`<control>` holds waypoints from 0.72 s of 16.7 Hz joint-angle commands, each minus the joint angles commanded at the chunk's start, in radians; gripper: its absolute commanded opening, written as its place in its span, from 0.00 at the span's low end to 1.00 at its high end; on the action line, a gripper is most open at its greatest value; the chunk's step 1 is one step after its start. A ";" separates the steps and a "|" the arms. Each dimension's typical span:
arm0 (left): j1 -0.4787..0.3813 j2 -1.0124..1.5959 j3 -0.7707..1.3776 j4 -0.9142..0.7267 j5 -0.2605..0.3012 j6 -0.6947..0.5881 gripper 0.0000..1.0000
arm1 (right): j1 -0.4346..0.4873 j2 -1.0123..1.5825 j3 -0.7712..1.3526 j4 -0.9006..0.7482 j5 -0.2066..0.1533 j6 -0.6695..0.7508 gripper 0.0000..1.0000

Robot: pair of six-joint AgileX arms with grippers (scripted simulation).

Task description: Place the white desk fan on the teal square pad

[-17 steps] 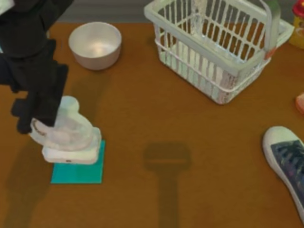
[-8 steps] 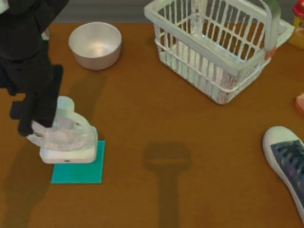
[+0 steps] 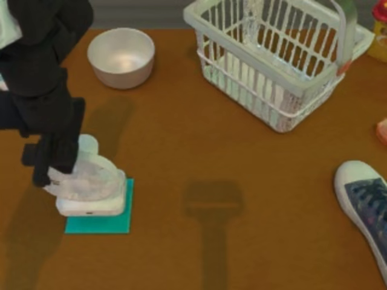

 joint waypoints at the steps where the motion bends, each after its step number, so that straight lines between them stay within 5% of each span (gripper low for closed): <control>1: 0.000 0.000 0.000 0.000 0.000 0.000 0.00 | 0.000 0.000 0.000 0.000 0.000 0.000 1.00; 12: 0.000 0.000 0.000 0.000 0.000 0.000 0.83 | 0.000 0.000 0.000 0.000 0.000 0.000 1.00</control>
